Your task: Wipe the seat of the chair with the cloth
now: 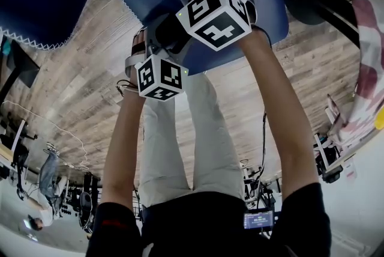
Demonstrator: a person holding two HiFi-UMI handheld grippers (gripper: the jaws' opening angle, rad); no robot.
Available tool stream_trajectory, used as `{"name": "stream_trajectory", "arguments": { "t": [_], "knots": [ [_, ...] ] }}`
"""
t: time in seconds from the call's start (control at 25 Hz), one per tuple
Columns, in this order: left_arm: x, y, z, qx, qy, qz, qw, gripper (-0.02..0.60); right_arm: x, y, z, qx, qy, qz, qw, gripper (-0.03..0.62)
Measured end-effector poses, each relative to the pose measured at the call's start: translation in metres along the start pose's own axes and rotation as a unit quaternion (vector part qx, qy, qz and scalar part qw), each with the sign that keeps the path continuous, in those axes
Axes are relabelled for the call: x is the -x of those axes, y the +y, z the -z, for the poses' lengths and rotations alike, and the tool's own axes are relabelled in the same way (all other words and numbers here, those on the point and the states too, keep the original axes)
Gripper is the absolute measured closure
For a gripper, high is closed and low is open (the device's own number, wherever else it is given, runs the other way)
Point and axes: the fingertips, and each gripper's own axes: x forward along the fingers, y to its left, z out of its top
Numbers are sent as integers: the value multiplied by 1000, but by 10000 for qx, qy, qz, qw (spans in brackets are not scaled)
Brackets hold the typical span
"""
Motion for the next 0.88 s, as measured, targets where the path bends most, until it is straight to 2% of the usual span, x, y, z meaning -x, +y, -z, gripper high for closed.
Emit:
{"name": "stream_trajectory", "arguments": {
  "t": [0.24, 0.88],
  "knots": [
    [0, 0, 0, -6, -9, -4, 10000, 247, 17, -49, 26, -376, 188, 549, 9976, 534],
    [0, 0, 1, -11, -42, 4, 10000, 245, 44, -99, 57, -682, 290, 1127, 9909, 534]
  ]
}}
